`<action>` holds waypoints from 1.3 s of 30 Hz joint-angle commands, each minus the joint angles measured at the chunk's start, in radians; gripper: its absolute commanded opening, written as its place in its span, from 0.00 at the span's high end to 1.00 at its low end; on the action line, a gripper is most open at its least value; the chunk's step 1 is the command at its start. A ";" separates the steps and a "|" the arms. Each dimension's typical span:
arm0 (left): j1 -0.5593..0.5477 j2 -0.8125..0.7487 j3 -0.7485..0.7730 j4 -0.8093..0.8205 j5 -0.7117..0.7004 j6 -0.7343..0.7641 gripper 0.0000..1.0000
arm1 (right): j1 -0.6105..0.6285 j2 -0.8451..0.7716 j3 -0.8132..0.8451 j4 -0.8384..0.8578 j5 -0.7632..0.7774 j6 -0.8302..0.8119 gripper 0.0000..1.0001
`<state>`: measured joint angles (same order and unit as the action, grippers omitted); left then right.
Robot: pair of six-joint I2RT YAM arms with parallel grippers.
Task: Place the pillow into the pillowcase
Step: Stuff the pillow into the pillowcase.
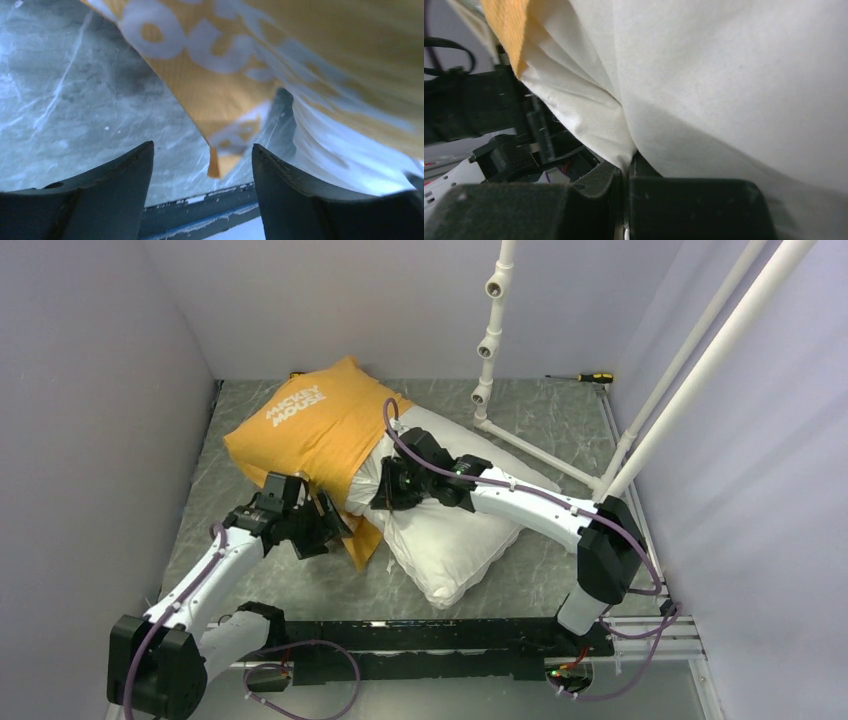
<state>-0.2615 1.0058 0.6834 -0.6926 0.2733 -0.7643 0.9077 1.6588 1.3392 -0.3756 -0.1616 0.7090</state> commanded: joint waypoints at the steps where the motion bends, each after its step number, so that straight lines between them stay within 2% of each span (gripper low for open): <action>1: -0.001 0.029 -0.070 0.294 0.016 -0.103 0.27 | -0.015 -0.067 0.032 0.121 -0.025 0.044 1.00; 3: -0.001 0.041 -0.067 0.371 -0.001 -0.088 0.38 | -0.016 -0.064 0.022 0.123 -0.032 0.045 1.00; 4: -0.001 0.041 -0.063 0.405 0.004 -0.075 0.52 | -0.016 -0.060 0.014 0.130 -0.036 0.048 1.00; 6: -0.001 0.034 -0.032 0.438 0.016 -0.049 0.90 | -0.016 -0.049 -0.003 0.151 -0.051 0.054 1.00; 7: -0.002 0.030 -0.013 0.439 0.039 -0.033 1.00 | -0.016 -0.040 -0.011 0.167 -0.062 0.060 1.00; 10: -0.040 0.005 0.068 0.376 0.106 0.039 1.00 | -0.016 -0.016 -0.033 0.243 -0.103 0.082 1.00; 14: -0.202 -0.069 0.204 0.133 0.051 0.145 1.00 | -0.019 0.038 -0.012 0.355 -0.162 0.108 1.00; 21: -0.348 -0.233 0.309 -0.141 0.067 0.180 1.00 | -0.020 0.151 0.060 0.481 -0.199 0.147 1.00; 24: -0.366 -0.274 0.314 -0.186 0.143 0.194 1.00 | -0.020 0.203 0.066 0.575 -0.212 0.193 1.00; 28: -0.379 -0.250 0.286 -0.204 0.246 0.201 1.00 | -0.017 0.297 0.096 0.737 -0.264 0.272 1.00; 34: -0.435 -0.191 0.335 -0.143 0.263 0.239 1.00 | 0.000 0.372 0.124 0.810 -0.279 0.314 1.00; 36: -0.438 -0.150 0.431 -0.256 0.140 0.291 0.83 | 0.000 0.365 0.088 0.827 -0.275 0.323 1.00; 39: -0.438 -0.115 0.594 -0.398 -0.109 0.321 0.51 | -0.001 0.339 0.050 0.806 -0.261 0.323 1.00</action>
<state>-0.6739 0.8864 1.0512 -1.0317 0.2485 -0.4988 0.9058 1.9713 1.4155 0.2726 -0.5426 0.9779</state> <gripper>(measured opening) 0.344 0.038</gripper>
